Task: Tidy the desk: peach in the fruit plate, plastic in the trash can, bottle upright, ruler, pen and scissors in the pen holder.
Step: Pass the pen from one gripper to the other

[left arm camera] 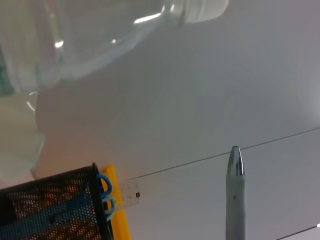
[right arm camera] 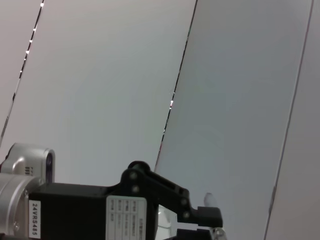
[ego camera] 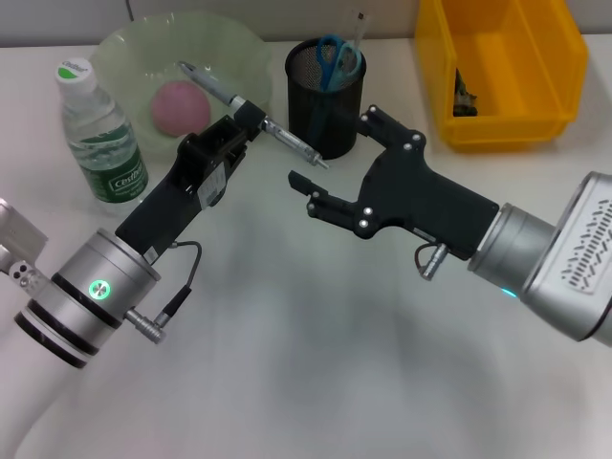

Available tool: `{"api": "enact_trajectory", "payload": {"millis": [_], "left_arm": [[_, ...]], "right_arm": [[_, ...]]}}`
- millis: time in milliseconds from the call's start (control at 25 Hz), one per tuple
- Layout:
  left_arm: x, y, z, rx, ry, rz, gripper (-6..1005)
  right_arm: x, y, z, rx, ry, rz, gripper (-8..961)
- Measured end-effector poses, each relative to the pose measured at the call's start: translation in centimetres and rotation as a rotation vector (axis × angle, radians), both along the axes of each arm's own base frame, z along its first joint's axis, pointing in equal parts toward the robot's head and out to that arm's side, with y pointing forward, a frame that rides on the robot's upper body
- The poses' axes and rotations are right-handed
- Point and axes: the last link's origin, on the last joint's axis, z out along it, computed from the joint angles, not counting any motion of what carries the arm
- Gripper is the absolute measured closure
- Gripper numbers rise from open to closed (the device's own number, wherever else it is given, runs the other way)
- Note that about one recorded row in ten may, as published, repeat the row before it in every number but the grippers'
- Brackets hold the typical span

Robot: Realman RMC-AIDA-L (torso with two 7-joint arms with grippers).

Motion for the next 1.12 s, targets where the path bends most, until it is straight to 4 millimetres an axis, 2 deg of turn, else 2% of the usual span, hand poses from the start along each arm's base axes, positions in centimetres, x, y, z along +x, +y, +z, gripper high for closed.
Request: {"api": "enact_trajectory", "payload": {"millis": [520,920,1120], "left_arm": [[0.23,-0.02,-0.40,-0.010,-0.016,0.023,853],[0.38,0.06,-0.42,-0.009,-0.014,0.017,852],[0.67,0.25,-0.37,-0.005,-0.014,0.004,852]], "right_arm": [[-0.50,0.22,-0.41,0.036,-0.013,0.000,199],[-0.96,0.31,-0.58,0.029,-0.004,0.003,415],[-0.97,0.30,-0.59,0.029,-0.003,0.002,627]]}}
